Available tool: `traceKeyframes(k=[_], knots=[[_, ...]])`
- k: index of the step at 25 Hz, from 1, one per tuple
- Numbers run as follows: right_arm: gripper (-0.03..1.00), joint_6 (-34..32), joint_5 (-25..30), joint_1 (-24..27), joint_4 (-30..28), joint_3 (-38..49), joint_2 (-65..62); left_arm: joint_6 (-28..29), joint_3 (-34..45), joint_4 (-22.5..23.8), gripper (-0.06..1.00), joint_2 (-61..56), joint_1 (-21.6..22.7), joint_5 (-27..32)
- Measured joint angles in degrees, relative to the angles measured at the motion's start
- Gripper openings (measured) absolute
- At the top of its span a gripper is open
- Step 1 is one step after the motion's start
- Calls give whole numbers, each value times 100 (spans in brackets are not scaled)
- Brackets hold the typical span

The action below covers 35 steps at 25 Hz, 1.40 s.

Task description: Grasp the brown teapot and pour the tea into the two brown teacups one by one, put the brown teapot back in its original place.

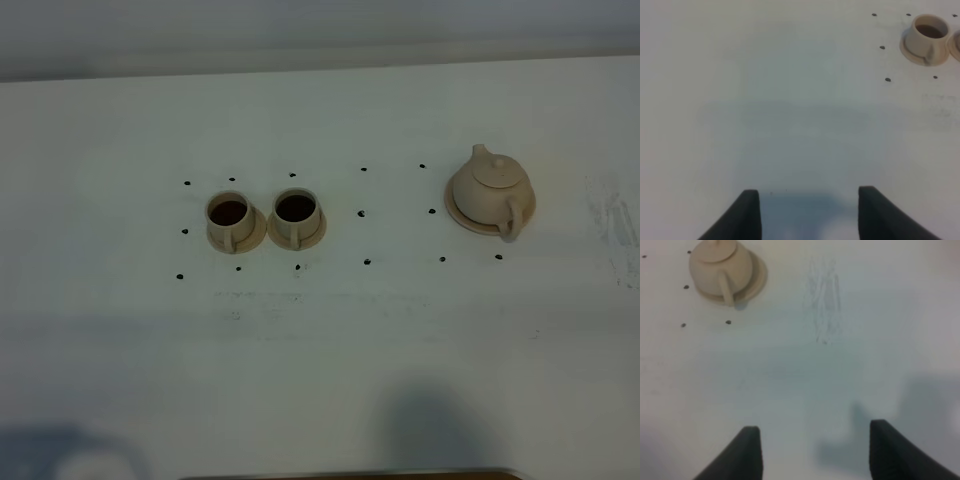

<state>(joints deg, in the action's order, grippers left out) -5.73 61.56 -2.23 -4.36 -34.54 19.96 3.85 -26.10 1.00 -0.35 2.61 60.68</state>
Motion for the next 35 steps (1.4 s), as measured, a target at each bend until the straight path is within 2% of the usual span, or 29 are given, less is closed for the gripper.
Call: traceKeyframes(k=[9,25,35], knots=[[46,90,126,0,161,428,-753,-10,0,0,50,0,0,0],[46,106,191,0,113,452,-1035,-6,0,0,50,0,0,0],[46,143,197,0,113,468,-1759,-6,0,0,50,0,0,0]])
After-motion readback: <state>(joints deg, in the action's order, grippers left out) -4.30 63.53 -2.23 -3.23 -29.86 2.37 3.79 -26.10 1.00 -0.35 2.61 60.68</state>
